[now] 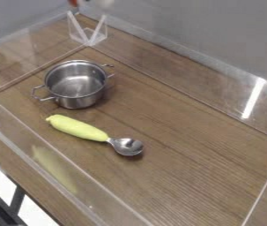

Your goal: Put mushroom into the silver pot

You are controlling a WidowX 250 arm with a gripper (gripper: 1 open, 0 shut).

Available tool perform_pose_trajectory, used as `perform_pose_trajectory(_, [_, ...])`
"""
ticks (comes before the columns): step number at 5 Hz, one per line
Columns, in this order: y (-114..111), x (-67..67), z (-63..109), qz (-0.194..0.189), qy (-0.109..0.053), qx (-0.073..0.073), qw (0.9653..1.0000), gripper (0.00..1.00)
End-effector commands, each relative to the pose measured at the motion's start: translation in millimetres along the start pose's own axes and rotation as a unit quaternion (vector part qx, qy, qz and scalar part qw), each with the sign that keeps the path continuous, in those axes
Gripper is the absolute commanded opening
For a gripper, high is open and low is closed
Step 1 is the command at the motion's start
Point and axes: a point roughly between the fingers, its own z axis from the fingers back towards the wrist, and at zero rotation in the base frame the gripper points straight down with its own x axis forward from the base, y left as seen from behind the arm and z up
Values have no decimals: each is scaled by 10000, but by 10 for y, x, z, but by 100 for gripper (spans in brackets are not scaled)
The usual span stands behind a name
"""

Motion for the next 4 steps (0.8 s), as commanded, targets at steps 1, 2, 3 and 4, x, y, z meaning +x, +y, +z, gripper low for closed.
perform_pose_trajectory(1, [88,-77,8,-158,-185,97,9997,0])
perform_pose_trajectory(2, [120,-159,-214,-290,-145,186,9993,0])
perform_pose_trajectory(3, [224,-167,-386,-192,-123,294,9993,0])
perform_pose_trajectory(4, [258,-179,-569,-92,-95,414,9991,0])
